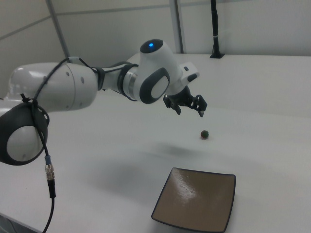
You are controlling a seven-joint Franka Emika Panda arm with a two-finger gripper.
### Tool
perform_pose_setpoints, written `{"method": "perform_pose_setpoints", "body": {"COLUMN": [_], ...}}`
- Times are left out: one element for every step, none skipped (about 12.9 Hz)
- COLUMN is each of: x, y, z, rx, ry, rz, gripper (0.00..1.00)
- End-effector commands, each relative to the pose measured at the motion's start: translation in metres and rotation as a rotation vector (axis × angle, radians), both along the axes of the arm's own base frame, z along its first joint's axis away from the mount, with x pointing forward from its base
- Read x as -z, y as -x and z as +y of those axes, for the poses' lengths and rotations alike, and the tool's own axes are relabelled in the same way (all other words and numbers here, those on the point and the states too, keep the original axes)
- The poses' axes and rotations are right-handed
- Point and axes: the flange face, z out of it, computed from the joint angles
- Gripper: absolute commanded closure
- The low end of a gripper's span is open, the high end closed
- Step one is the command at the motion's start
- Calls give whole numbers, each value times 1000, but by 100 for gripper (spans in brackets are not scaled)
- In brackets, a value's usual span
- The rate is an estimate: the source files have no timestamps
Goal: Strawberries on a ceramic plate
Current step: 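Move the open gripper over the red strawberry and descend, then lower the gripper around the strawberry and close the fingers on it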
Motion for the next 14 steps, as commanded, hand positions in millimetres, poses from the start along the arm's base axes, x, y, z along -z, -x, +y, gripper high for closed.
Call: {"method": "perform_pose_setpoints", "body": {"x": [29, 40, 48, 58, 68, 74, 77, 84, 87, 91, 92, 101, 103, 111], "y": [-11, -15, -17, -20, -21, -23, -24, -24, -25, -26, -26, -27, -28, -28], "z": [-5, -6, -6, -8, -9, -10, -8, -8, -8, -7, -7, -7, -8, -8], "rx": [-37, -50, -49, -47, -45, -45, -48, -49, -50, -54, -64, -69, -70, -70], "ry": [25, 39, 44, 51, 55, 58, 59, 61, 62, 64, 72, 77, 81, 84], "rz": [-28, -48, -64, -81, -87, -98, -105, -102, -105, -109, -114, -118, -129, -134], "gripper": [0, 0, 0, 0, 0, 0, 0, 0, 0, 0, 0, 0, 0, 0]}}
